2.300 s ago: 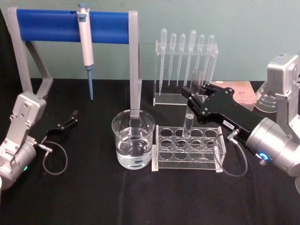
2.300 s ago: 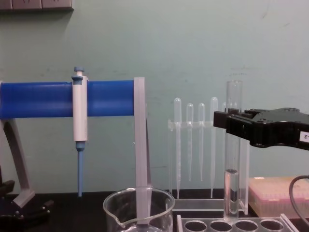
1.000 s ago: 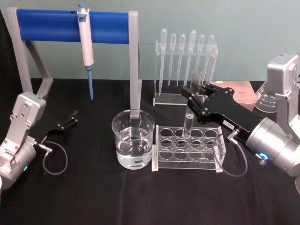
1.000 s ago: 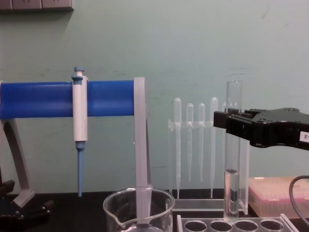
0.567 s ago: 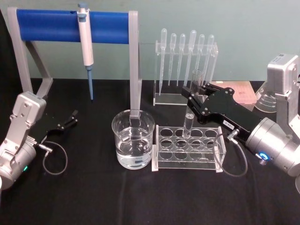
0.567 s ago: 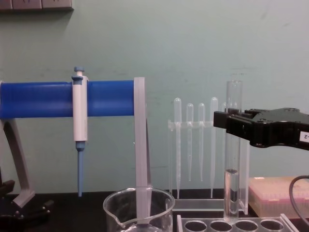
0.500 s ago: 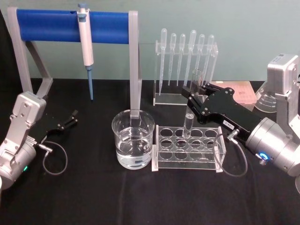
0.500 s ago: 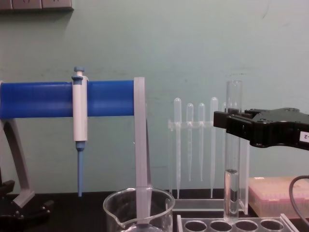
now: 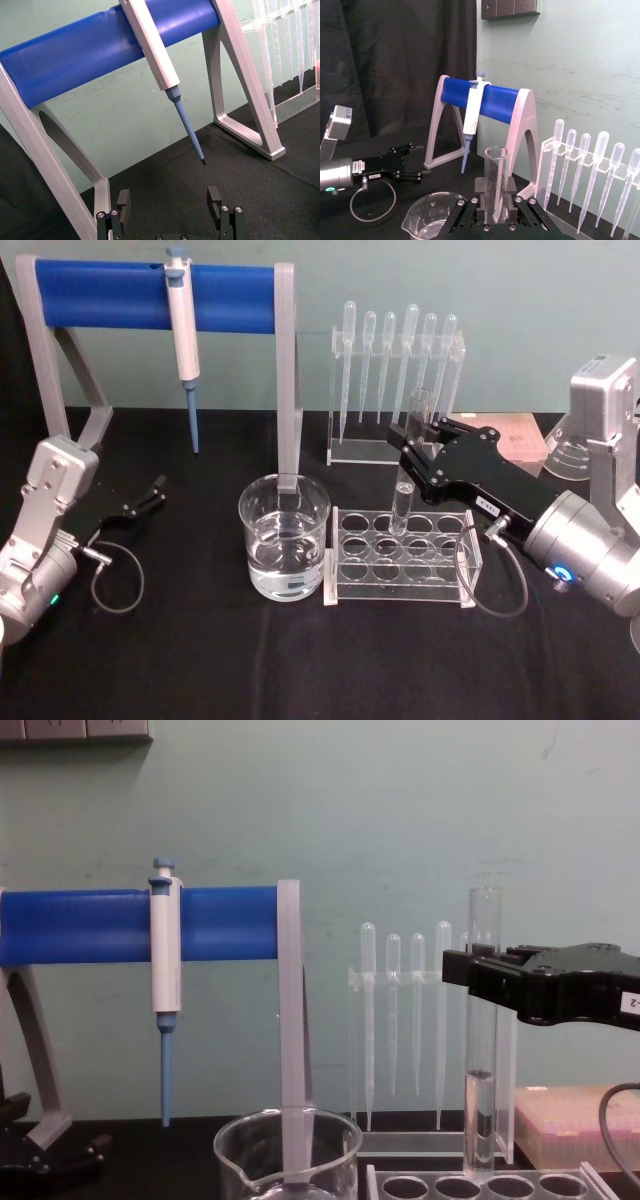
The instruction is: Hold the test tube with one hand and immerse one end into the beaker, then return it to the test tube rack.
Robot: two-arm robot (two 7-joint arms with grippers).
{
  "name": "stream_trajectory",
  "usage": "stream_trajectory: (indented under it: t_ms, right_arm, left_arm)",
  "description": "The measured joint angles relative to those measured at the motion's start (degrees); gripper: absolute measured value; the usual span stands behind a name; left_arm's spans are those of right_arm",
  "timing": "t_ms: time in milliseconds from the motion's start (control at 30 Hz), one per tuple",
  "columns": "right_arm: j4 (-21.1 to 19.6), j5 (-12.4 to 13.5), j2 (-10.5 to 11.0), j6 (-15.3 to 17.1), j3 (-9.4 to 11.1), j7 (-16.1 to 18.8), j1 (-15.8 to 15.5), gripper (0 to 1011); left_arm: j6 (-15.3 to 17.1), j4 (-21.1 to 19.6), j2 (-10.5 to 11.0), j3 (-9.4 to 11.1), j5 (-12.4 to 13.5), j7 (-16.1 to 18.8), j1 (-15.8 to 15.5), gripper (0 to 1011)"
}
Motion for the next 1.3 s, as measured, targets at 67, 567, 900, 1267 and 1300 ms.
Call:
stream_trajectory:
  t_ms: [67,567,900,1267,1300]
  right_arm:
    - [0.0,0.0,0.0,0.0,0.0,0.0,0.0,238]
    - [0.0,0.0,0.0,0.0,0.0,0.0,0.0,238]
    - [0.0,0.0,0.0,0.0,0.0,0.0,0.0,238]
    - [0.0,0.0,0.0,0.0,0.0,0.0,0.0,238]
    - [0.0,0.0,0.0,0.0,0.0,0.0,0.0,238]
  left_arm:
    - [0.0,0.0,0.0,0.0,0.0,0.0,0.0,1000]
    - [0.0,0.0,0.0,0.0,0.0,0.0,0.0,1000]
    - [0.0,0.0,0.0,0.0,0.0,0.0,0.0,1000]
    - [0.0,0.0,0.0,0.0,0.0,0.0,0.0,1000]
    - [0.0,0.0,0.0,0.0,0.0,0.0,0.0,1000]
